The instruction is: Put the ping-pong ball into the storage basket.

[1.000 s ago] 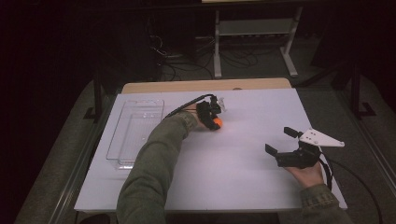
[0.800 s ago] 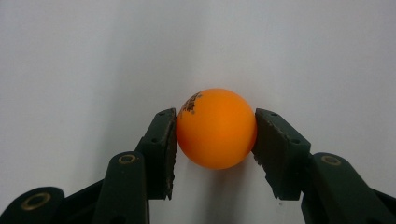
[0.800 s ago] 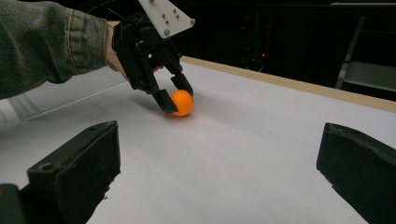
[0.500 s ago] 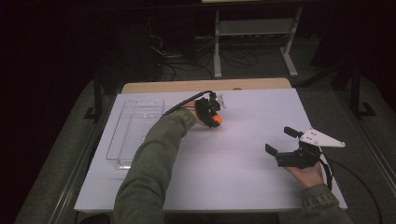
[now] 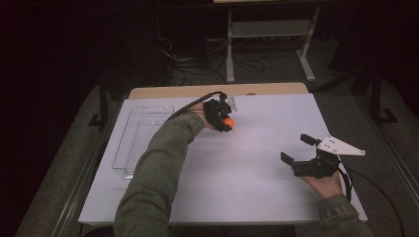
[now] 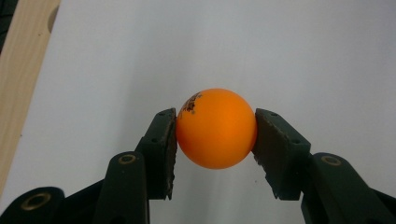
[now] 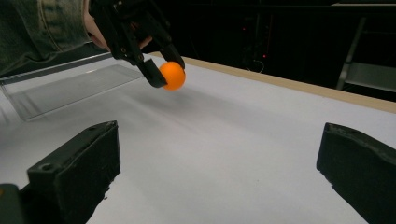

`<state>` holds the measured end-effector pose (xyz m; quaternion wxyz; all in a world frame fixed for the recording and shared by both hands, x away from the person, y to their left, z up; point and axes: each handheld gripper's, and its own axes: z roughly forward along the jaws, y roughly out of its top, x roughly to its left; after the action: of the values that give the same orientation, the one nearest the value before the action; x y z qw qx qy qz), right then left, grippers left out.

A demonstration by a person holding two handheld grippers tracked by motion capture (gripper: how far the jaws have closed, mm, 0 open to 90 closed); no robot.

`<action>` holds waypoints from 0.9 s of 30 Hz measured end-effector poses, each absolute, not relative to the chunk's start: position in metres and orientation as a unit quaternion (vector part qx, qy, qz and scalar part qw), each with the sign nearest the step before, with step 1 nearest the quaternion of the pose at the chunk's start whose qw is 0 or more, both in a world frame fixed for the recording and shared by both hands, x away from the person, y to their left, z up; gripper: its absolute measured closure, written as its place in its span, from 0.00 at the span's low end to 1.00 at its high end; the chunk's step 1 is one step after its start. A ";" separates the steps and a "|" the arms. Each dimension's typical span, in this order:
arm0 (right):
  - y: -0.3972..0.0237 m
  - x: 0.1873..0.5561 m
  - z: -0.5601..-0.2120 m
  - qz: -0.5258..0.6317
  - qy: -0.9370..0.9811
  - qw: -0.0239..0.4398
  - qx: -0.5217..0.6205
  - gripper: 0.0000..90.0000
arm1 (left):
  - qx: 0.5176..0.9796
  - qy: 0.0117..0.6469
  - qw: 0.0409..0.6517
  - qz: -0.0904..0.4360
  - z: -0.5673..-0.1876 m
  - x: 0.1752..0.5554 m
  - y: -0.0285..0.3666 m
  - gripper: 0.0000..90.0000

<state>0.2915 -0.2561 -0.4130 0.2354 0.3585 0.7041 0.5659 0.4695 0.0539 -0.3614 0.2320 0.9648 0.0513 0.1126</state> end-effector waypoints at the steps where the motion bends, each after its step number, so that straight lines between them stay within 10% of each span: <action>1: -0.256 0.291 -0.413 0.566 0.705 0.234 0.358 0.00 | 0.965 0.051 0.229 0.115 -0.358 0.469 0.055 0.56; 27: -0.252 0.293 -0.414 0.566 0.707 0.231 0.355 0.00 | 0.959 0.054 0.242 0.138 -0.313 0.446 0.086 0.56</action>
<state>0.2928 -0.2516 -0.4138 0.2311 0.3550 0.7073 0.5659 0.4457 0.0863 -0.3132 0.2422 0.9589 0.0543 0.1378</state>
